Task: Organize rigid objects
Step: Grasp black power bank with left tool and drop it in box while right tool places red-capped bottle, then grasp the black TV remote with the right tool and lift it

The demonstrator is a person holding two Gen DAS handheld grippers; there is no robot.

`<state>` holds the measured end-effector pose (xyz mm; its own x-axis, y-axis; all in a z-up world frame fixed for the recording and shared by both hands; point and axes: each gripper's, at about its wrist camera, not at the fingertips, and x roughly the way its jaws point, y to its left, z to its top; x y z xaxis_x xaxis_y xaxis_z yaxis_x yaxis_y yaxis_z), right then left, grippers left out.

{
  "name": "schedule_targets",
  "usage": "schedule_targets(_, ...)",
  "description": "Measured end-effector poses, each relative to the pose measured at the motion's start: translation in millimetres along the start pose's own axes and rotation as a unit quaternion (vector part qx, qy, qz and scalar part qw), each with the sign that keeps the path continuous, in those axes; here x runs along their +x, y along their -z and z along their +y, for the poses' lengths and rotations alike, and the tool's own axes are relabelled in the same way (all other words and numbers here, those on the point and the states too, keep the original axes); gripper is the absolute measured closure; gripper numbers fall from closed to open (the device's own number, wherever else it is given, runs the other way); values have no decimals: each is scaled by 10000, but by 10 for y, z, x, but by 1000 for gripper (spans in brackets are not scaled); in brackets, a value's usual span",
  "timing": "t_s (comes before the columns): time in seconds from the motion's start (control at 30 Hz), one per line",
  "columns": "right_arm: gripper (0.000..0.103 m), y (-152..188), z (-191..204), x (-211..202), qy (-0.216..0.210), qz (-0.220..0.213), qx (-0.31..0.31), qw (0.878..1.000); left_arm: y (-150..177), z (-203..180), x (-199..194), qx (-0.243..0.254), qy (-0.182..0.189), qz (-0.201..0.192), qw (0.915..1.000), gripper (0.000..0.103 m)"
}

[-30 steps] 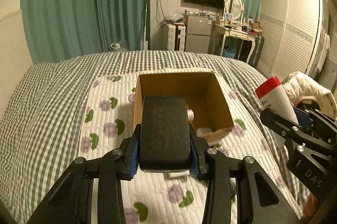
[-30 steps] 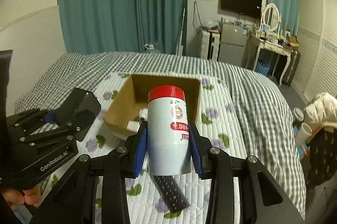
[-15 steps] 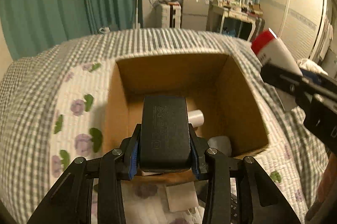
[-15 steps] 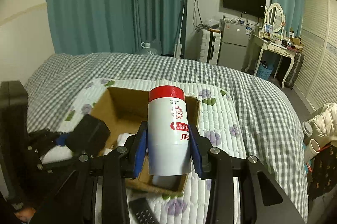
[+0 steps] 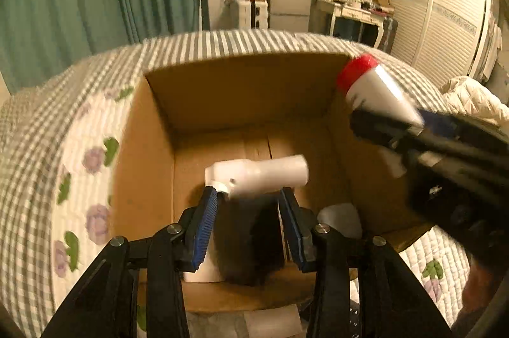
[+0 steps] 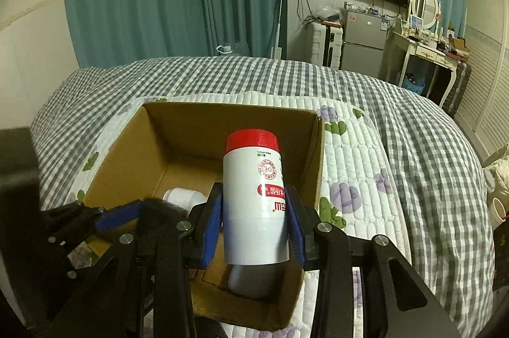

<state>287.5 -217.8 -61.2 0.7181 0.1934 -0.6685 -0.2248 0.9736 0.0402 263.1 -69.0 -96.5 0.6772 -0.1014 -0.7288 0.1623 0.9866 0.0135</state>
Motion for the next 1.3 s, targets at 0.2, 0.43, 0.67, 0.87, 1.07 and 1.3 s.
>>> schedule_targets(0.2,66,-9,-101,-45,-100,-71,229,9997,-31,84,-174,-101,-185,5,9998,60)
schedule_targets(0.43,44,-115,-142,-445,-128,-248,395,9988,-22,165,-637,-224,-180,-208,9994,60)
schedule_targets(0.67,39,-120,-28,-1239,92,-425,130,9990,87,138,-1282,-228,-215,-455,9985,42)
schedule_targets(0.87,18,151,98,-1858,325,-487,75,9983,197,252,-1828,-368,-80,-728,9966,24)
schedule_targets(1.07,9,644,194,-1993,288,-329,220,9988,533,376,-2141,-594,-498,-1036,9916,3)
schedule_targets(1.3,9,1190,277,-1346,489,369,-107,9981,1021,452,-1641,-581,-643,-608,9944,3)
